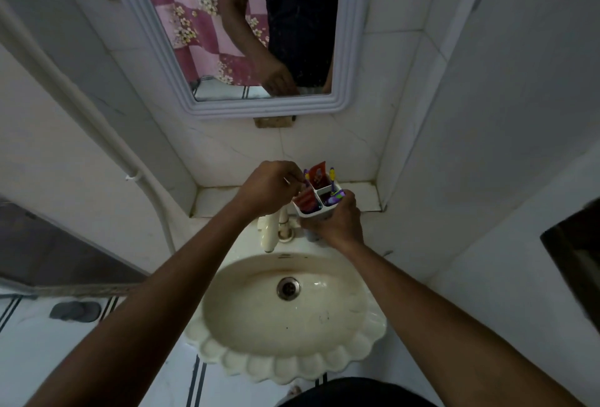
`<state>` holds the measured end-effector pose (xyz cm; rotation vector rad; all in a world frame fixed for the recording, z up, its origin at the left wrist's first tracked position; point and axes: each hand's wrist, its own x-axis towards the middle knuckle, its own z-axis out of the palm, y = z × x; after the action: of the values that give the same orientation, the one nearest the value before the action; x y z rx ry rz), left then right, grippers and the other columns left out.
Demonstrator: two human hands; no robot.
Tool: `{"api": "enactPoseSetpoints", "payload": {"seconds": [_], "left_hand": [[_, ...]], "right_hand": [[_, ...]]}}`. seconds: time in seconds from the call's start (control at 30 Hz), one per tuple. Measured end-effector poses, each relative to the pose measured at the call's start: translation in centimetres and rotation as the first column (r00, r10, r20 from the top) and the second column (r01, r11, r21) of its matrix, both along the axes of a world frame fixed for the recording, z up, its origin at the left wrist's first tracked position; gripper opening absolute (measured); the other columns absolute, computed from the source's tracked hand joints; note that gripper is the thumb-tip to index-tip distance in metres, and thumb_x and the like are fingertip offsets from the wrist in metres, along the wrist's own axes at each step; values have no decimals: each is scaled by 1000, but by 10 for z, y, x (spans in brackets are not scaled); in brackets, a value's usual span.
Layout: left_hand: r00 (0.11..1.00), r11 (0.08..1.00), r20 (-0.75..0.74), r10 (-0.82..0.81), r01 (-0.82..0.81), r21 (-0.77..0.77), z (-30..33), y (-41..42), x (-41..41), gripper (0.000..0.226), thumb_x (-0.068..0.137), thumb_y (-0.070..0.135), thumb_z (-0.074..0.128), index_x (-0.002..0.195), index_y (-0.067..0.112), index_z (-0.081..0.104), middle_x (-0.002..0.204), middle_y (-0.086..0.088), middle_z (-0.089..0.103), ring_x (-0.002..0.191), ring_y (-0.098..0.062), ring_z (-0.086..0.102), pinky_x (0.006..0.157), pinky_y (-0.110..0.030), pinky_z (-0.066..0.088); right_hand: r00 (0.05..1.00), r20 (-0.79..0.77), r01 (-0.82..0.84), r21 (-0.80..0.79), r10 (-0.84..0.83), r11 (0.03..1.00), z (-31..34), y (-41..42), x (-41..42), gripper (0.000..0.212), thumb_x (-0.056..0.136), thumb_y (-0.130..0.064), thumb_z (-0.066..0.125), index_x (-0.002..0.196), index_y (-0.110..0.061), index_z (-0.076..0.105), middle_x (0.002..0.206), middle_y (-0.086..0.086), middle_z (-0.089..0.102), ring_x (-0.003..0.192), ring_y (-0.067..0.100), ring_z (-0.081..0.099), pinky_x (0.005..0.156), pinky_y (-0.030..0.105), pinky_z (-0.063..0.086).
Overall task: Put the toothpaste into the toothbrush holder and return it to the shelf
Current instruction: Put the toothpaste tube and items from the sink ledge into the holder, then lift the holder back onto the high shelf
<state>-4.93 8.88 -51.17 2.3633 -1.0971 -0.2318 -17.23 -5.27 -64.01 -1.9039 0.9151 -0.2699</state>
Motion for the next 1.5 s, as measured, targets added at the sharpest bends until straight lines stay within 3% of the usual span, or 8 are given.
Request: {"api": "enactPoseSetpoints", "payload": {"seconds": [0.23, 0.37, 0.63, 0.77, 0.87, 0.97, 1.17, 1.5], "left_hand": [[997, 997, -25, 71, -70, 34, -9, -2, 2, 14, 99, 26, 73, 109, 20, 81, 105, 2, 81, 92, -16, 73, 81, -34, 59], [990, 991, -77, 120, -124, -53, -15, 6, -1, 26, 101, 35, 71, 120, 19, 76, 107, 2, 80, 96, -16, 74, 86, -37, 62], [969, 945, -1, 245, -239, -224, -4, 20, -13, 62, 102, 58, 62, 151, 22, 54, 142, -2, 66, 129, -19, 62, 109, -51, 52], [950, 920, 133, 283, -229, -319, 21, 19, -18, 61, 104, 55, 60, 153, 17, 53, 144, -5, 66, 134, -22, 60, 107, -35, 39], [942, 906, 178, 283, -201, -373, 36, 19, -20, 57, 105, 51, 61, 149, 15, 57, 143, -5, 67, 133, -23, 60, 110, -37, 42], [941, 885, 218, 260, -142, -443, 65, 19, -24, 57, 105, 53, 59, 150, 17, 57, 144, -4, 65, 134, -21, 59, 112, -49, 47], [919, 830, 322, 229, -11, -558, 143, 15, -30, 55, 106, 52, 59, 148, 15, 57, 143, -4, 65, 132, -17, 60, 108, -49, 51], [791, 720, 529, 306, 171, -672, 292, 3, -46, 54, 105, 55, 51, 141, 16, 61, 143, -4, 65, 132, -22, 59, 111, -52, 46]], "right_hand": [[1000, -13, 18, -71, -19, 997, 3, 6, 0, 133, 42, -78, 97, 150, -28, 39, 142, -1, 64, 130, 30, 63, 106, 55, 57], [997, 61, 45, 15, -46, 999, 5, 5, 6, 118, 43, -72, 101, 139, -35, 43, 127, -8, 69, 120, 25, 70, 100, 51, 63], [955, 266, 140, -14, -131, 990, 54, -1, 10, 118, 56, -55, 108, 152, -21, 48, 139, -1, 67, 118, 14, 66, 80, 12, 49], [890, 427, 206, -56, -163, 977, 98, -7, 4, 118, 51, -65, 104, 146, -20, 52, 135, -1, 69, 118, 16, 69, 88, 21, 59], [847, 504, 247, -84, -173, 965, 125, -12, 2, 118, 48, -71, 101, 143, -20, 54, 134, 0, 69, 118, 18, 71, 91, 33, 65], [790, 590, 291, -125, -164, 949, 170, -18, -3, 116, 48, -73, 101, 139, -18, 54, 129, 1, 69, 115, 20, 72, 89, 43, 67], [700, 706, 352, -212, -106, 912, 264, -21, -17, 111, 50, -78, 98, 133, -19, 54, 126, 2, 69, 115, 23, 72, 88, 46, 67], [539, 842, 420, -239, -28, 876, 440, -11, -63, 97, 55, -71, 103, 124, -25, 53, 116, -12, 67, 103, 3, 71, 75, 10, 58]]}}
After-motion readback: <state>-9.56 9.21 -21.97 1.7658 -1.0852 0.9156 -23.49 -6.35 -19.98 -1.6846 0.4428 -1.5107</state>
